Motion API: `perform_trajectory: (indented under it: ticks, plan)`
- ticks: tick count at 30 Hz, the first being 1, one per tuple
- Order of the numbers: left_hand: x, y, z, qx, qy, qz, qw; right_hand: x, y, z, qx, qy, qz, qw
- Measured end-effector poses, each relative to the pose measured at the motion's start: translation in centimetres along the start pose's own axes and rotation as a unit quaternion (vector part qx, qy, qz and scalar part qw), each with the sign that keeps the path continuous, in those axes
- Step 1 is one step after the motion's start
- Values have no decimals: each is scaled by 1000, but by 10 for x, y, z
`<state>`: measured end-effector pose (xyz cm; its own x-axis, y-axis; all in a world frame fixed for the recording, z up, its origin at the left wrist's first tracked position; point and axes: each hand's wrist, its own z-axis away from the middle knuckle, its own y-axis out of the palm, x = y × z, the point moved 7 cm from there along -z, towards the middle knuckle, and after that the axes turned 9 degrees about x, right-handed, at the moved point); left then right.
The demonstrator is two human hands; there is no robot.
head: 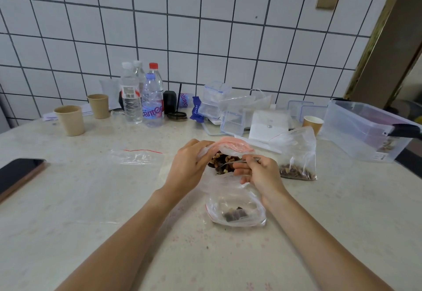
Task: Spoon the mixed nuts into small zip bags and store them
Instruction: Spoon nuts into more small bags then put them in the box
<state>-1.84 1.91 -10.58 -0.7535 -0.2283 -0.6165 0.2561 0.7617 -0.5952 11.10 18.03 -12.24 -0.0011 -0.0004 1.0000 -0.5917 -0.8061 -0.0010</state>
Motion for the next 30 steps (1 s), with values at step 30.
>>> perform_trajectory:
  ticks: [30]
  plan:
    - [7,-13,4,-41,-111,-3,993,5,-24,20,61,34,-118,991]
